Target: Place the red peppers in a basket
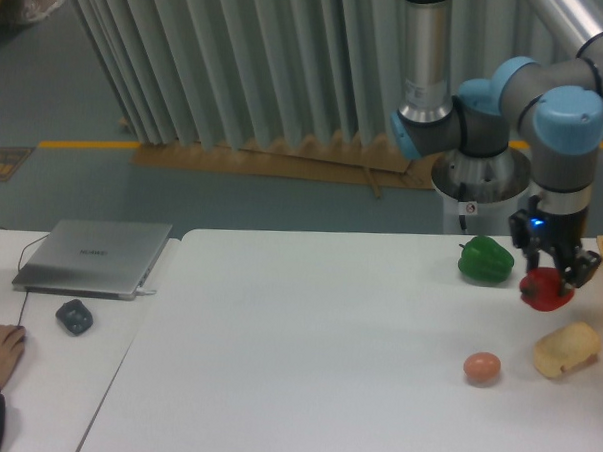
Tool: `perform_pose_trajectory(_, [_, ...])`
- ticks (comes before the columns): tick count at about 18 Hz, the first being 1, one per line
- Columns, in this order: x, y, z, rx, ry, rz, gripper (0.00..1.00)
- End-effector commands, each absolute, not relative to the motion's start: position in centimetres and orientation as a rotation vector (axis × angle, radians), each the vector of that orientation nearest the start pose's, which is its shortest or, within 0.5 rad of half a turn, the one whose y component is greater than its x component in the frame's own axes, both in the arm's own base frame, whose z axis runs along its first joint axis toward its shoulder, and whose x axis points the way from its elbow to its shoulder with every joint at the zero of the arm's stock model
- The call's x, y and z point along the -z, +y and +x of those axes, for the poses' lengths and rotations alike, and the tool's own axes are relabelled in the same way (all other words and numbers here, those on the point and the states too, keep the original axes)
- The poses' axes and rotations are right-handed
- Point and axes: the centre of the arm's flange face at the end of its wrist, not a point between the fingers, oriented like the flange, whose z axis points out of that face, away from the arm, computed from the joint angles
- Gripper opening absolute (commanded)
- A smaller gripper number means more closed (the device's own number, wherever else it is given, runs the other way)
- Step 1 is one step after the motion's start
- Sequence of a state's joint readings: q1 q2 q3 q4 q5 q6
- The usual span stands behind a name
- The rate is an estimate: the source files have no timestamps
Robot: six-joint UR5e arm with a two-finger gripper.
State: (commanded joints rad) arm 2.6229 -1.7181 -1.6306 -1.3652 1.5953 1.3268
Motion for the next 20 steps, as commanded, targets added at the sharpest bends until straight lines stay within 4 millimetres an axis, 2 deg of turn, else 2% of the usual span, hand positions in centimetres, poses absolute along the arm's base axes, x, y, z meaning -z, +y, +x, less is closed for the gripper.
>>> perform_pose_trajectory(3, [-40.2, 36.9, -42.8, -0.028, 0.397, -3.138, 0.31])
perform_pose_trajectory(5, [-39.7, 36.6, -43.3, -0.019, 0.404, -3.141, 0.31])
perform_pose_trajectory(9, [-39.7, 34.0, -46.1, -0.022, 0.484, -3.132, 0.31])
perform_pose_trajectory(13, [-39.8, 30.6, -49.7, -0.039, 0.522, -3.125, 0.31])
perform_pose_trajectory(17, [-38.2, 28.7, -53.0, -0.060, 0.546, -3.121, 0.31])
perform_pose_trajectory(20, [-36.2, 27.3, -55.2, -0.064, 0.548, -3.122, 0.31])
